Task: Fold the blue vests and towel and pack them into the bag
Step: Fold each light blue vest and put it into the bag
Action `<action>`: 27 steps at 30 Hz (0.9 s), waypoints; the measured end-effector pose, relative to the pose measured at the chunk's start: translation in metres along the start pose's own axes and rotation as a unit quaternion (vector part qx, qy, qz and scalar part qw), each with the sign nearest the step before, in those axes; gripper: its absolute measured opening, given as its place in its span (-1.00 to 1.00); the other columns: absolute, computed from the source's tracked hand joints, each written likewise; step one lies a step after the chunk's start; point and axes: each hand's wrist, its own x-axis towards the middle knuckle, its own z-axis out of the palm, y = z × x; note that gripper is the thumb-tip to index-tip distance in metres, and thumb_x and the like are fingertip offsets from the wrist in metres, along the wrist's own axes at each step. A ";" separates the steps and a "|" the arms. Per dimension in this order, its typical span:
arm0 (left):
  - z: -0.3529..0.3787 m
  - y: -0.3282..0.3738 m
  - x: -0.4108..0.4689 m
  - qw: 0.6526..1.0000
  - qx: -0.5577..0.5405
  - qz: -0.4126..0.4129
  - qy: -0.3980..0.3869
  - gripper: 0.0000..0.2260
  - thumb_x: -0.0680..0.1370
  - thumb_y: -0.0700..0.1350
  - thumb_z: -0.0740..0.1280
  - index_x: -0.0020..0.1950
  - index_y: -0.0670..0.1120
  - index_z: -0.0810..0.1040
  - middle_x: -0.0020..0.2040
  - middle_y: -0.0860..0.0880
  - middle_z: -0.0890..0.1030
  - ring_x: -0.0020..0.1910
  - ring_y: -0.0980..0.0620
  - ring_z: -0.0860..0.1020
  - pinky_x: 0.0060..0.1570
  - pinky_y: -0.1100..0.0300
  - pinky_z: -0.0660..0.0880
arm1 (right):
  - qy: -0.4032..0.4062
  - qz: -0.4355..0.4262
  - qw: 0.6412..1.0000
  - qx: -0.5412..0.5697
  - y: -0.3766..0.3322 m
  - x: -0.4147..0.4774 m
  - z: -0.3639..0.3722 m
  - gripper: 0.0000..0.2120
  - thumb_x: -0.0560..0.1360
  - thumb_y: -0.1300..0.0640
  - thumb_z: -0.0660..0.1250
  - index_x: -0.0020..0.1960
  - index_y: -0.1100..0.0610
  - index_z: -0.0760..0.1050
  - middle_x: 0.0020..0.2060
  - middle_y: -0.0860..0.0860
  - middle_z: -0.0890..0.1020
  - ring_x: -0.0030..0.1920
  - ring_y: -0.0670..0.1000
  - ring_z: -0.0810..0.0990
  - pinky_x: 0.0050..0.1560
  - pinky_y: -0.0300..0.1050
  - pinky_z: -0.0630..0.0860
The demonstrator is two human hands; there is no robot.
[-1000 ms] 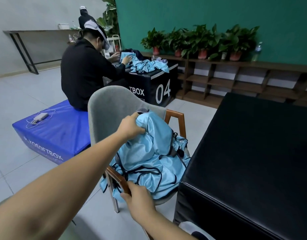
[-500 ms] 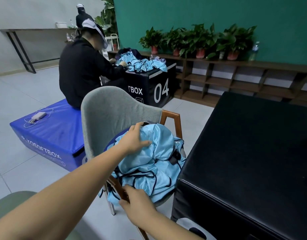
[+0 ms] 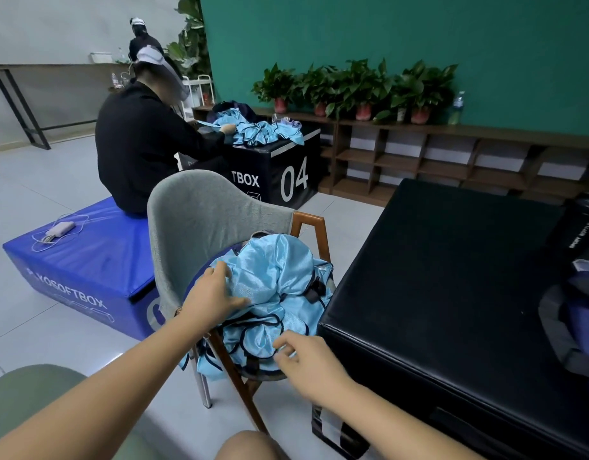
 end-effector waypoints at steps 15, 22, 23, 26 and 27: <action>-0.058 0.042 -0.018 0.990 -0.119 -0.049 0.062 -0.69 0.44 -0.12 0.58 0.04 -0.04 0.50 -0.10 -0.08 0.65 -0.18 -0.04 0.62 -0.21 0.02 0.58 | 0.074 0.015 0.993 0.092 -0.007 -0.073 -0.056 -0.82 0.58 0.16 0.30 0.03 -0.03 0.66 -0.19 0.02 0.74 -0.25 -0.11 0.70 -0.14 -0.16 0.64; -0.116 0.118 -0.037 0.968 -0.227 0.007 0.106 -0.77 0.51 -0.14 0.52 0.06 -0.04 0.51 -0.17 -0.06 0.70 -0.29 -0.05 0.65 -0.38 0.17 0.49 | 0.137 -0.013 0.988 0.067 -0.033 -0.100 -0.099 -0.84 0.57 0.15 0.34 0.00 -0.05 0.67 -0.21 -0.04 0.75 -0.16 -0.09 0.73 -0.01 -0.11 0.68; -0.124 0.130 -0.041 0.964 -0.243 0.016 0.110 -0.77 0.50 -0.14 0.52 0.05 -0.04 0.52 -0.19 -0.05 0.70 -0.33 -0.03 0.62 -0.40 0.20 0.49 | 0.148 -0.020 0.987 0.065 -0.038 -0.105 -0.106 -0.85 0.57 0.14 0.35 -0.01 -0.06 0.67 -0.21 -0.06 0.75 -0.15 -0.10 0.71 -0.02 -0.12 0.67; -0.150 0.165 -0.056 0.947 -0.299 0.037 0.116 -0.76 0.49 -0.14 0.54 0.05 -0.08 0.53 -0.22 -0.07 0.68 -0.33 -0.01 0.57 -0.35 0.18 0.50 | 0.188 -0.039 0.980 0.060 -0.054 -0.116 -0.123 -0.93 0.56 0.08 0.43 -0.01 -0.07 0.68 -0.21 -0.09 0.72 -0.21 -0.18 0.65 -0.12 -0.31 0.54; -0.158 0.176 -0.061 0.939 -0.322 0.046 0.114 -0.75 0.47 -0.13 0.56 0.04 -0.07 0.54 -0.20 -0.09 0.68 -0.29 -0.03 0.60 -0.28 0.10 0.54 | 0.196 -0.043 0.977 0.068 -0.060 -0.120 -0.128 -0.96 0.55 0.04 0.46 -0.01 -0.06 0.68 -0.19 -0.09 0.72 -0.22 -0.20 0.63 -0.14 -0.35 0.50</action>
